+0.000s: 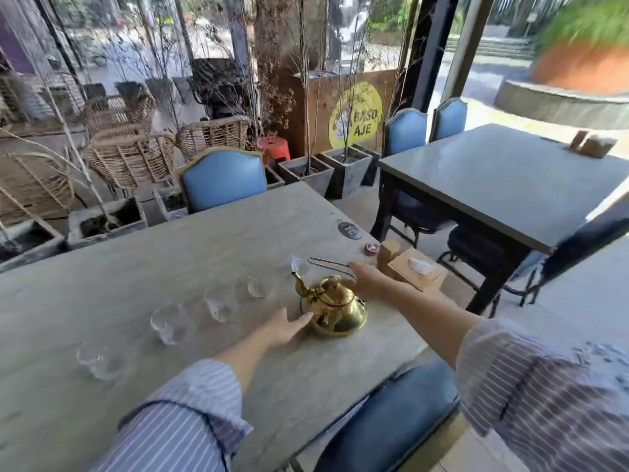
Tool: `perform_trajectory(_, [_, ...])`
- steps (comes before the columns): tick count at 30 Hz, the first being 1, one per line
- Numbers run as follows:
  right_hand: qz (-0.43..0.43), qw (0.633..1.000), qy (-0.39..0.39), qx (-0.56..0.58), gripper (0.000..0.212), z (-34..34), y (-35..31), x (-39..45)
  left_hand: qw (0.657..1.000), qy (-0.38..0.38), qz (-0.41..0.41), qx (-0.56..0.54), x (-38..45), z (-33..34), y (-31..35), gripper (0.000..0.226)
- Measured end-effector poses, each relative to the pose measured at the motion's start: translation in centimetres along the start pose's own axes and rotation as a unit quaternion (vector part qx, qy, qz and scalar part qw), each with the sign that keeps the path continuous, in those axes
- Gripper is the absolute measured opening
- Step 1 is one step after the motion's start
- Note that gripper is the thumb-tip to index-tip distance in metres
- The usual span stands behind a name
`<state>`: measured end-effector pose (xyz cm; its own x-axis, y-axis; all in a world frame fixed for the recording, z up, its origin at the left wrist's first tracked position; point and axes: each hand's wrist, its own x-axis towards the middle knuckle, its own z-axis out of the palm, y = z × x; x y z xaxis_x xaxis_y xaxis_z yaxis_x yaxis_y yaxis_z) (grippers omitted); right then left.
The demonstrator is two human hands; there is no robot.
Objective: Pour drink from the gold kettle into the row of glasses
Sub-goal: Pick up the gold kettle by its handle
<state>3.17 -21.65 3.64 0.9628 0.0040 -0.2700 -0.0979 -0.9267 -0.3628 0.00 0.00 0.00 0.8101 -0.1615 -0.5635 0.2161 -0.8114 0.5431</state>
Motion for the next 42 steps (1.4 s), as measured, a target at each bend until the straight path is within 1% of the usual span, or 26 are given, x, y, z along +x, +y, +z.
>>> perform_trajectory(2, [-0.008,0.999,0.032,0.041,0.040,0.2,0.7,0.5,0.999,0.006,-0.023,-0.040,0.8,1.6,0.5,0.094])
perform_trajectory(4, [-0.015,0.995,0.047,0.090,0.028,0.6,1.2,0.7,0.994,0.012,-0.049,-0.094,1.5,3.3,0.8,0.091])
perform_trajectory(6, [-0.017,0.986,0.062,0.153,0.027,1.0,1.5,0.9,0.985,0.032,-0.073,-0.155,1.7,4.7,1.6,0.090])
perform_trajectory(8, [-0.015,0.975,0.076,0.207,0.030,1.1,1.9,0.9,0.971,0.049,-0.073,-0.222,1.8,5.8,2.5,0.085])
perform_trajectory(10, [-0.024,0.966,0.073,0.245,0.028,1.3,2.5,1.2,0.946,0.057,-0.065,-0.311,2.2,6.7,3.2,0.078])
perform_trajectory(11, [-0.029,0.962,0.070,0.262,0.026,1.4,2.7,1.3,0.931,0.057,-0.066,-0.354,2.5,7.0,3.5,0.080])
perform_trajectory(15, [-0.041,0.948,0.058,0.311,0.027,1.9,2.7,1.8,0.865,0.046,-0.091,-0.491,3.2,7.4,4.5,0.101])
perform_trajectory(18, [-0.037,0.926,0.055,0.373,0.031,2.8,2.2,2.0,0.828,0.071,-0.102,-0.547,4.4,7.1,4.8,0.102])
perform_trajectory(22, [0.012,0.885,0.069,0.461,0.040,3.5,1.2,2.5,0.797,0.083,-0.109,-0.589,6.0,6.6,4.7,0.102])
perform_trajectory(24, [0.029,0.877,0.079,0.473,0.046,3.4,0.7,2.9,0.795,0.085,-0.114,-0.590,6.3,6.3,4.5,0.105])
perform_trajectory(27, [0.034,0.869,0.097,0.484,0.050,3.7,0.1,3.4,0.804,0.075,-0.110,-0.580,6.7,6.1,3.7,0.108])
perform_trajectory(29, [0.036,0.863,0.121,0.490,0.053,3.9,-0.4,3.6,0.810,0.058,-0.105,-0.574,6.7,6.0,3.6,0.106])
perform_trajectory(33, [0.026,0.866,0.158,0.474,0.053,3.1,-1.0,3.8,0.808,0.031,-0.102,-0.579,6.8,5.7,4.1,0.103])
perform_trajectory(34, [0.021,0.866,0.161,0.473,0.051,2.7,-1.0,3.9,0.814,0.030,-0.100,-0.572,6.9,5.6,4.4,0.108])
perform_trajectory(36, [0.014,0.867,0.152,0.474,0.042,1.6,-1.0,4.1,0.836,0.017,-0.094,-0.540,7.1,5.0,5.0,0.127])
perform_trajectory(37, [0.011,0.871,0.142,0.470,0.040,1.0,-1.1,4.2,0.844,0.008,-0.095,-0.528,7.1,4.5,5.2,0.131])
perform_trajectory(38, [0.008,0.879,0.130,0.458,0.039,0.4,-1.3,4.4,0.847,-0.001,-0.101,-0.523,7.3,4.1,5.5,0.126])
perform_trajectory(40, [0.003,0.896,0.110,0.430,0.042,-0.9,-1.6,4.9,0.844,-0.026,-0.118,-0.523,7.7,3.1,5.9,0.107])
perform_trajectory(42, [-0.002,0.911,0.097,0.401,0.042,-2.1,-2.1,5.5,0.845,-0.053,-0.126,-0.518,8.3,2.1,6.2,0.100])
